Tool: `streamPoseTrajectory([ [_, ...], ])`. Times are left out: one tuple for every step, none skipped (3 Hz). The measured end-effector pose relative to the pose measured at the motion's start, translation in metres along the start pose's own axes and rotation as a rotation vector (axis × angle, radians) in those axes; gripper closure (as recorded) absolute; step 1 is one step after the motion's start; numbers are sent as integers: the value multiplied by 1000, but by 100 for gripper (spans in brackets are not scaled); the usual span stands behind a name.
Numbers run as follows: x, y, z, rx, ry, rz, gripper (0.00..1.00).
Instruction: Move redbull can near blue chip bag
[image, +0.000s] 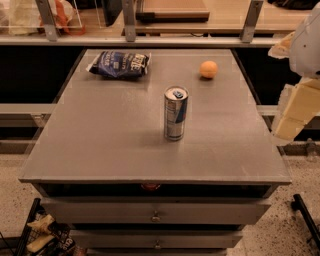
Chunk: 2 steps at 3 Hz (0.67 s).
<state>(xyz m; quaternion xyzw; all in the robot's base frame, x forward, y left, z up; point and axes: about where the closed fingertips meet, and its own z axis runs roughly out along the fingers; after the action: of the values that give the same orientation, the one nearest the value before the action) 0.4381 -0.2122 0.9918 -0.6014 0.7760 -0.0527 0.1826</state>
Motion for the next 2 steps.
streamPoseTrajectory([
  [0, 0, 0, 0, 0, 0, 0],
  [-3, -2, 14, -23, -84, 24, 0],
])
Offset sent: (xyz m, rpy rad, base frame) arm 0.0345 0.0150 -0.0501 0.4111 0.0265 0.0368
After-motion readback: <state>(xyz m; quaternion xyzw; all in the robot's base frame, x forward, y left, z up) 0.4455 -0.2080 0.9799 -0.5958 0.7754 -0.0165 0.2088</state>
